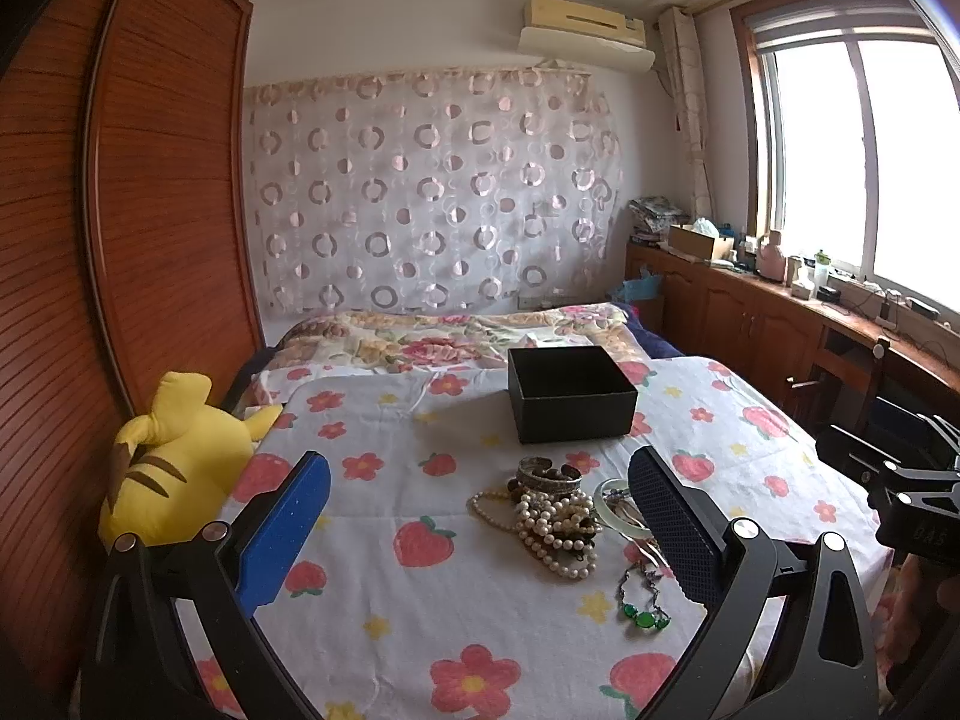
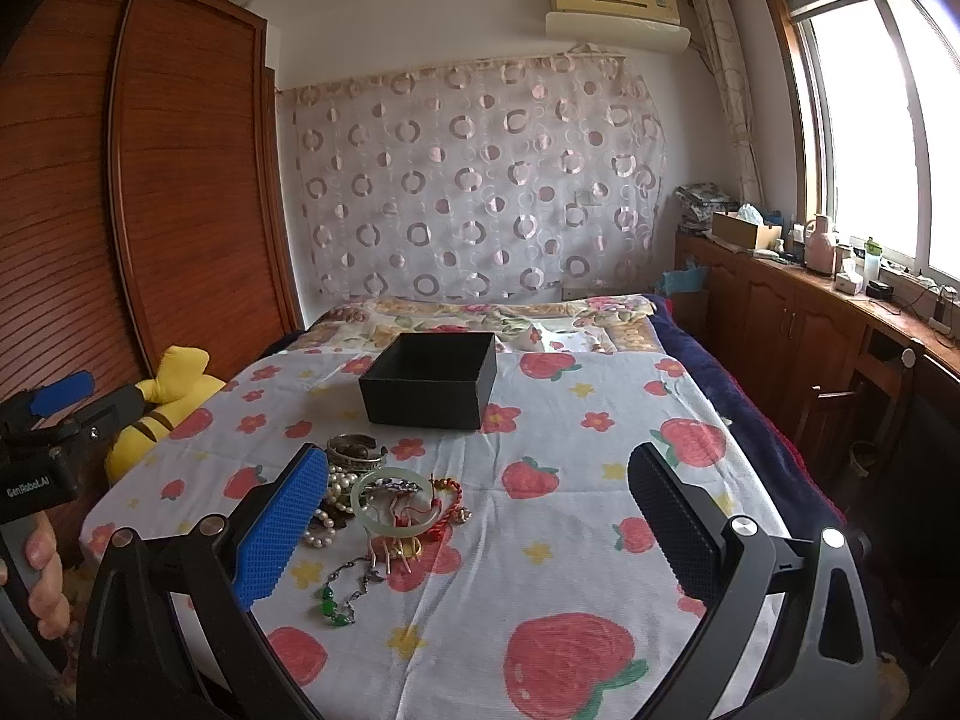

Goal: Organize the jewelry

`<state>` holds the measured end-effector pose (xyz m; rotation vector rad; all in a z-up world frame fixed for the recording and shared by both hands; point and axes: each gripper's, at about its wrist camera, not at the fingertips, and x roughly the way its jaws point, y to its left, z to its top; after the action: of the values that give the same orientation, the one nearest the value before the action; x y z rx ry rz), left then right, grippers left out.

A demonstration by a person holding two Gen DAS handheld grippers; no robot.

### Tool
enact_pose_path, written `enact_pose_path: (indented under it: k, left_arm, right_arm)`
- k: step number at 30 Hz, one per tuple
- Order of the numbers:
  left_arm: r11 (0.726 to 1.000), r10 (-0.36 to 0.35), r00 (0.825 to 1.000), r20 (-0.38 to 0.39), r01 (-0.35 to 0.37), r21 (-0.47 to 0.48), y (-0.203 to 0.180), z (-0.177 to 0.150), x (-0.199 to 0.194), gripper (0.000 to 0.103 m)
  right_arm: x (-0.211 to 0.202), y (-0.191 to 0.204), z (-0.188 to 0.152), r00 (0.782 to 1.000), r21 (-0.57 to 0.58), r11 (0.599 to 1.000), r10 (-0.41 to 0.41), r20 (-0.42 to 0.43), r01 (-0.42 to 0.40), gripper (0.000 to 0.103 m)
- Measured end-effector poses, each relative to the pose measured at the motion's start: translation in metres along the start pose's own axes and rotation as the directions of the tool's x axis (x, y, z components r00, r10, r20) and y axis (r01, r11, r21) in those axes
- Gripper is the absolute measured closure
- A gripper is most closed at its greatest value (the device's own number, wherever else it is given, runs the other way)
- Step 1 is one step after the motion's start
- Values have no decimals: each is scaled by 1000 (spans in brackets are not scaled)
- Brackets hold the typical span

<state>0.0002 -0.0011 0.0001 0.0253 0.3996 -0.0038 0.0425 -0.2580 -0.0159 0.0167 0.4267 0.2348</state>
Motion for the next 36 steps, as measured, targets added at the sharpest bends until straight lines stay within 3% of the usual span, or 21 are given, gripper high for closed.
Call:
enact_pose_path:
  k: [36]
  left_arm:
    - [1000,-4,1000,19,4,13,-15,11,-15,7]
  right_arm:
    - [-2,2,0,1000,7,1000,7,4,-7,2]
